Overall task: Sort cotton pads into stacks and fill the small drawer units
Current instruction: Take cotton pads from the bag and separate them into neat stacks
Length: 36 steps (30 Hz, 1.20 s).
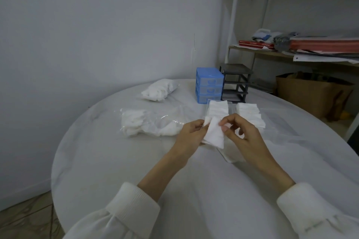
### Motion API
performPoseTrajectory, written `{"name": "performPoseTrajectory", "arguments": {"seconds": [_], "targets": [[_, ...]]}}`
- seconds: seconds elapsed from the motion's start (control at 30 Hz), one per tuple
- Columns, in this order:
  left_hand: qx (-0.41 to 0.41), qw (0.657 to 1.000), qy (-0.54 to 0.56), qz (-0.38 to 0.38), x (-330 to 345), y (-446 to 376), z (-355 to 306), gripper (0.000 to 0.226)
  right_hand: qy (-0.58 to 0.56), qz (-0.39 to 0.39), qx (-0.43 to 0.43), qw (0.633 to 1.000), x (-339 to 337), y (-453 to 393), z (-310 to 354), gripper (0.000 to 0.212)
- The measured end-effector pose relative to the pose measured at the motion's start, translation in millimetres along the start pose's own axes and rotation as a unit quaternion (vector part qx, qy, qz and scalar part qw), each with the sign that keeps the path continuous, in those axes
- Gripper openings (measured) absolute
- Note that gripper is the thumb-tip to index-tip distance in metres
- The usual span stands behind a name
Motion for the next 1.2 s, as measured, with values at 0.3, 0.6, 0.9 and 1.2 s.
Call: {"name": "performPoseTrajectory", "arguments": {"seconds": [0.3,0.6,0.9,1.2], "targets": [[-0.016,0.999,0.039,-0.006,2,3,-4,0.022,0.033,-0.004,-0.025,0.999,0,0,-2,0.026],[-0.029,0.998,0.057,-0.007,4,3,-5,0.024,0.071,-0.015,-0.064,0.995,0,-1,-7,0.021],[-0.023,0.997,0.065,0.030,5,4,-5,0.009,0.074,-0.017,-0.077,0.994,1,-3,-9,0.025],[0.007,0.997,0.073,0.010,4,2,-5,0.019,0.027,-0.034,-0.015,0.999,0,-2,-7,0.028]]}}
Point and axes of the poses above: each hand's wrist, its own y-axis away from the middle knuckle, its own x-axis out of the palm, z = x × y, the point moved 2 cm from there along -y, towards the middle knuckle, and after that the axes turned 1 degree about y, right-handed, at the moved point
